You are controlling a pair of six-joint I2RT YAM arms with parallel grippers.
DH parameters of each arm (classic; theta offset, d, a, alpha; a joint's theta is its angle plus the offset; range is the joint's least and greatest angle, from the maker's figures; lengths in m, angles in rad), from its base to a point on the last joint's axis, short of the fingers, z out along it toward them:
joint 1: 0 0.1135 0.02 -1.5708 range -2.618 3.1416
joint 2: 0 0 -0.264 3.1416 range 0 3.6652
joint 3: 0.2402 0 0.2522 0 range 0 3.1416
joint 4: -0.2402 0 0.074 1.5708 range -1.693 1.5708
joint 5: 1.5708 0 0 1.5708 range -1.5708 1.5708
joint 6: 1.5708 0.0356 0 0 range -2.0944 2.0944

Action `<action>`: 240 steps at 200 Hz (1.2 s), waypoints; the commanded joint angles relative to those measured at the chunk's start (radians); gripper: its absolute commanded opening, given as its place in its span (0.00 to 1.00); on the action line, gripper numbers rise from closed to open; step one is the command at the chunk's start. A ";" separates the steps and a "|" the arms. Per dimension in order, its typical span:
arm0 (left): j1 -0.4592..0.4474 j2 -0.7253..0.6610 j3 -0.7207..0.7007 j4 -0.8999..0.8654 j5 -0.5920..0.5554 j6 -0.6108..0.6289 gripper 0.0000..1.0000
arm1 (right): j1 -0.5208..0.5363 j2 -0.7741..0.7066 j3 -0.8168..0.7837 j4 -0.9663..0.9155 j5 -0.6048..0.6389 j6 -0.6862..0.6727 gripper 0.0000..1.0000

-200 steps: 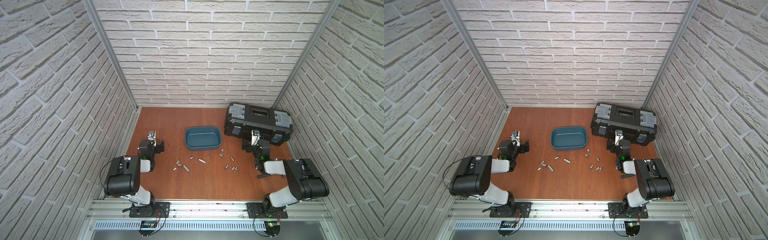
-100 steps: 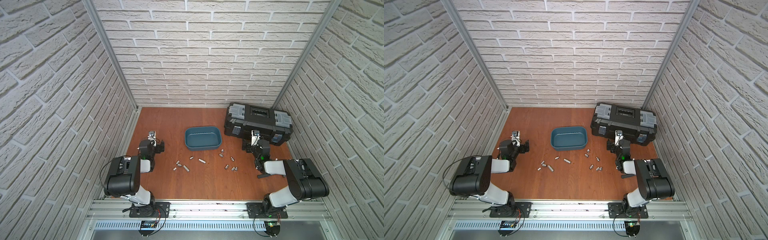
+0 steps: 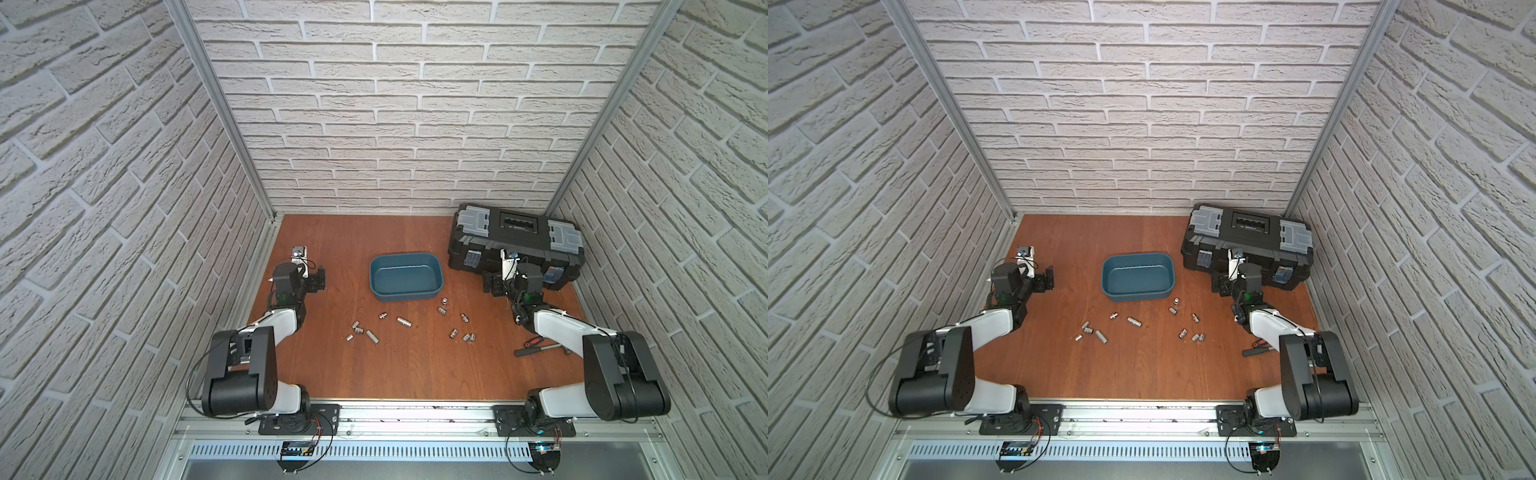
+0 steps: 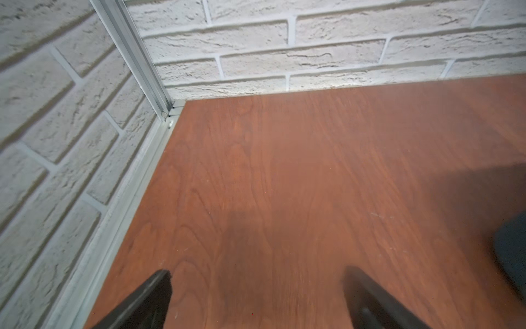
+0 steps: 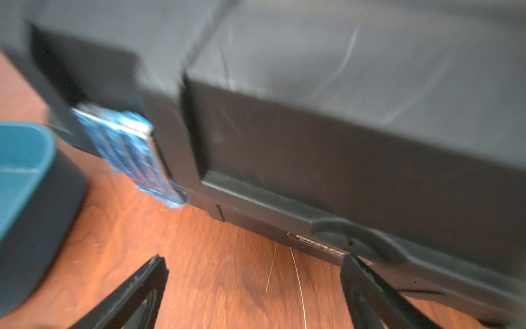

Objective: Put the socket on the desktop into the storage box
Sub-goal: Pick up the socket head from the center of the board.

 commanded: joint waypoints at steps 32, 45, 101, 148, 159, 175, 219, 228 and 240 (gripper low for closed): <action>-0.006 -0.142 0.065 -0.154 0.100 -0.197 0.98 | -0.004 -0.209 0.100 -0.253 -0.075 0.108 0.99; -0.005 -0.179 0.073 -0.173 0.167 -0.243 0.98 | -0.004 -0.233 0.144 -0.339 -0.098 0.131 0.99; 0.015 -0.198 0.256 -0.544 0.314 -0.590 0.98 | -0.016 -0.264 0.337 -0.728 -0.156 0.416 0.95; -0.172 -0.141 0.401 -0.819 0.239 -0.450 0.98 | 0.003 -0.231 0.392 -0.823 -0.299 0.408 0.88; -0.226 -0.131 0.421 -0.866 0.221 -0.433 0.98 | 0.004 -0.235 0.396 -0.860 -0.307 0.404 0.88; -0.300 -0.124 0.420 -0.889 0.214 -0.425 0.98 | 0.010 -0.218 0.424 -0.961 -0.331 0.390 0.86; -0.451 -0.063 0.414 -0.909 0.255 -0.444 0.98 | 0.095 -0.165 0.434 -1.112 -0.279 0.354 0.74; -0.483 -0.052 0.416 -0.908 0.253 -0.446 0.98 | 0.117 -0.152 0.435 -1.126 -0.259 0.354 0.73; -0.521 -0.040 0.419 -0.906 0.239 -0.453 0.98 | 0.146 -0.130 0.441 -1.142 -0.243 0.350 0.71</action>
